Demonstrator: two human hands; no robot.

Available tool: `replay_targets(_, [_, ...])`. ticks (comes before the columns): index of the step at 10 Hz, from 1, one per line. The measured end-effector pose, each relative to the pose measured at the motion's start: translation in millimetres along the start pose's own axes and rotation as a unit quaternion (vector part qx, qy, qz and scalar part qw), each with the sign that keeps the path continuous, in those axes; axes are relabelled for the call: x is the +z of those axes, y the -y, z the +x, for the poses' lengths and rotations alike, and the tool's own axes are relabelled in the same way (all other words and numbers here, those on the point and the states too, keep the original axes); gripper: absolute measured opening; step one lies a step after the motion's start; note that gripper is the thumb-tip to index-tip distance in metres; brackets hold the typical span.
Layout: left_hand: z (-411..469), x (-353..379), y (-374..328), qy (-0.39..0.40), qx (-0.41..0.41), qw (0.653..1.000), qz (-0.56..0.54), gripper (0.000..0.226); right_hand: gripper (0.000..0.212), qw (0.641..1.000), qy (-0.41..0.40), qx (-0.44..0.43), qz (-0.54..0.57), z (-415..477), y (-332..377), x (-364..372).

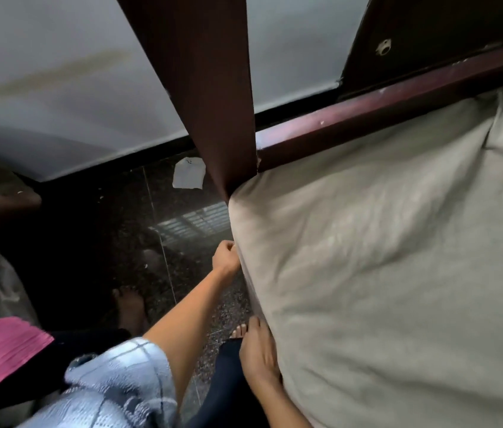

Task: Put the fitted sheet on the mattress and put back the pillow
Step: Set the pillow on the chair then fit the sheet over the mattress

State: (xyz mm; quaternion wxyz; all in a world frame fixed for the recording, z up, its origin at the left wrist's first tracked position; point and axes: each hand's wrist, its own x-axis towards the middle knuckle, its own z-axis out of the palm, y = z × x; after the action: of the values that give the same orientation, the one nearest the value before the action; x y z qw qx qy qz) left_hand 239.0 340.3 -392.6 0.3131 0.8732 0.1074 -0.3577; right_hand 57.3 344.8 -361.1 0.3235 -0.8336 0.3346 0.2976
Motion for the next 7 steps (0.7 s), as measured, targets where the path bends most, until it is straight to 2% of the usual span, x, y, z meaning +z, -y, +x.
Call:
replay_targets(1, [-78.7,-25.7,-7.4,0.000,0.025,1.000,0.004,0.029,0.048,0.990,-0.138,-0.036,-0.005,-47.5,9.2,-31.5])
replay_targets(2, [-139.2,-45.8,-16.1,0.067,0.060,0.989,0.115,0.034,0.043,0.996,-0.042,-0.035,0.073,-93.6,18.0,-71.9])
replay_targets(3, [-200.6,-66.1,-31.2,0.163,0.094,0.964,0.187,0.032,0.037,0.985,0.012,0.005,0.170,-120.8,31.8,-117.5])
replay_targets(4, [-255.1,-90.2,-43.0,0.205,0.119,0.947,0.218,0.032,0.028,0.971,0.078,0.050,0.220,-148.9,44.3,-163.5])
replay_targets(5, [-297.3,-112.9,-53.5,0.198,0.123,0.949,0.214,0.032,0.020,0.964,0.097,0.063,0.238,-174.8,48.1,-198.8])
replay_targets(7, [-327.3,-159.3,-88.9,0.231,0.147,0.923,0.270,0.032,0.028,0.949,0.132,0.105,0.267,-206.4,82.4,-238.5])
